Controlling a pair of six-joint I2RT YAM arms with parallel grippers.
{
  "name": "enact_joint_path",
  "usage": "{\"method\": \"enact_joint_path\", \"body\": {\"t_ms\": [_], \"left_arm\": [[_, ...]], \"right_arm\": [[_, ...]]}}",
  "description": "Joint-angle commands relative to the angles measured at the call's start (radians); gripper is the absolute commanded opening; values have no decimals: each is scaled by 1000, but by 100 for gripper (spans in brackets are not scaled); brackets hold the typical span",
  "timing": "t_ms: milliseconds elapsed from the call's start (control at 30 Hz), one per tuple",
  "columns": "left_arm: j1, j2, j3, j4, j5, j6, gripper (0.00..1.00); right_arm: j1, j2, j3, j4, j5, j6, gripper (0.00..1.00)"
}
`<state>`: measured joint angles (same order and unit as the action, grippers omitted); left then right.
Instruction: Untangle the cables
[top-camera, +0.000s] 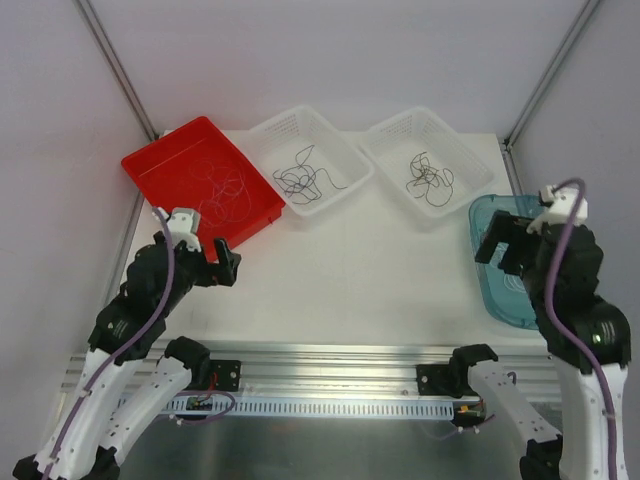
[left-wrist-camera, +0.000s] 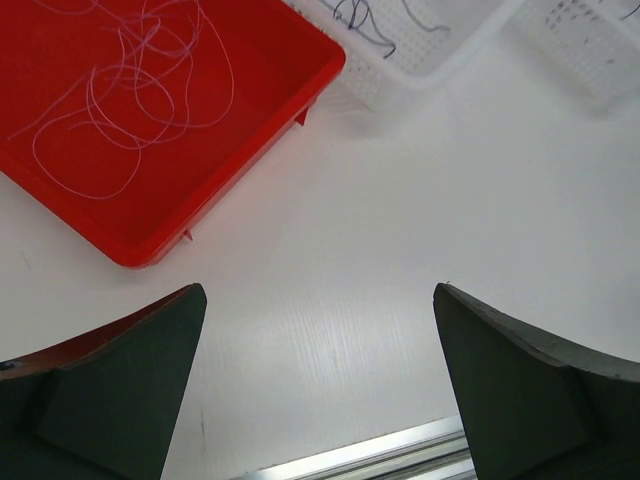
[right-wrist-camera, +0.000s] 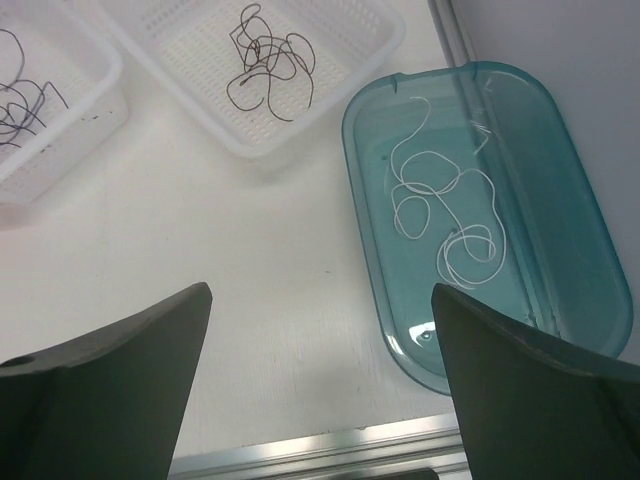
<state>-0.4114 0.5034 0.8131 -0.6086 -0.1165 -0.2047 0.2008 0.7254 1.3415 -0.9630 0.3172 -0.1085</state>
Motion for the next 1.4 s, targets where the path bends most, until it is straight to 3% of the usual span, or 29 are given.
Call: {"method": "enact_joint_path", "body": {"t_ms": [0,233,567,833,1367], "left_arm": [[0,-121,70,-126,-34,-97,99],[0,-316,182,-305,-49,-156,99],[0,-528,296,-536,-61,-217,99],[0,-652,311,-664,-101,-274,99],[0,-663,370,-729,-167,-279,99]], "right_arm": [[0,-162,-37,-95,25,13,97],[0,-479,-126,-167,-3,10,97],[0,-782,-122,-269,-78,3,97],[0,-877,-104,-350,-129,1,97],[-1,-911,-88,-381,-93,30,97]]}}
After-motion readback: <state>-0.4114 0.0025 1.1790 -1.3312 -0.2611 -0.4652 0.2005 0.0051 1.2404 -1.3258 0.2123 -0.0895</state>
